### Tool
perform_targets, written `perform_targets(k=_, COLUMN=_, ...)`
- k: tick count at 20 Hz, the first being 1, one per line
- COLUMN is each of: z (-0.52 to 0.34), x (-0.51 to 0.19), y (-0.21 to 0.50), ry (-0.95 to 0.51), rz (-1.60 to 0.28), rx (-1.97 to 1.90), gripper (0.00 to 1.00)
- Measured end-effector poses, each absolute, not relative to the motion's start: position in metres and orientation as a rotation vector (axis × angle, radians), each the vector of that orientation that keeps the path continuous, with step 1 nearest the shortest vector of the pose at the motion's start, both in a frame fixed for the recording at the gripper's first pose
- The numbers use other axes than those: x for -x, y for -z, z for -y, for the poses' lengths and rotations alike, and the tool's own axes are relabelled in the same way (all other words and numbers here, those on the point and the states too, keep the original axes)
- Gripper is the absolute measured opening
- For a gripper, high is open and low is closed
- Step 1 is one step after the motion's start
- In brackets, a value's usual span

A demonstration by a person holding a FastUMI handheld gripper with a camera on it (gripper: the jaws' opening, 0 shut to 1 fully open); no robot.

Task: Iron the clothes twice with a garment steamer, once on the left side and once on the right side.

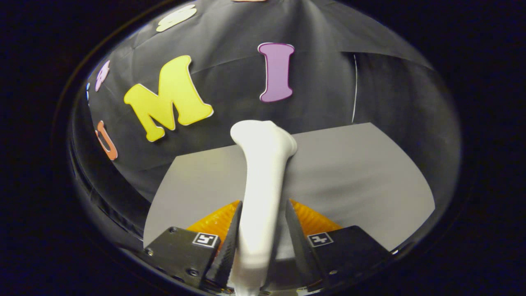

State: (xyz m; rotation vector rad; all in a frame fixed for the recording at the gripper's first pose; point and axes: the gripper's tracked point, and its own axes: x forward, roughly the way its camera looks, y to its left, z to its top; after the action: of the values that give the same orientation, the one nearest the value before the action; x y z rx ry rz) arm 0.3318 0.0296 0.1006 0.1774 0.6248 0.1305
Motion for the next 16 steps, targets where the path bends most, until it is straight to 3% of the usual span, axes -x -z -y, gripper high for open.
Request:
perform_targets(k=3, z=-0.031, x=-0.333, y=-0.101, ry=-0.108, rz=-0.631, rx=-0.192, gripper=0.46)
perform_targets(k=9, z=-0.022, x=-0.327, y=-0.121, ry=-0.061, rz=-0.510, rx=-0.290, gripper=0.38)
perform_targets(k=16, z=-0.018, x=-0.273, y=-0.178, ry=-0.084, rz=-0.289, rx=-0.326, gripper=0.37)
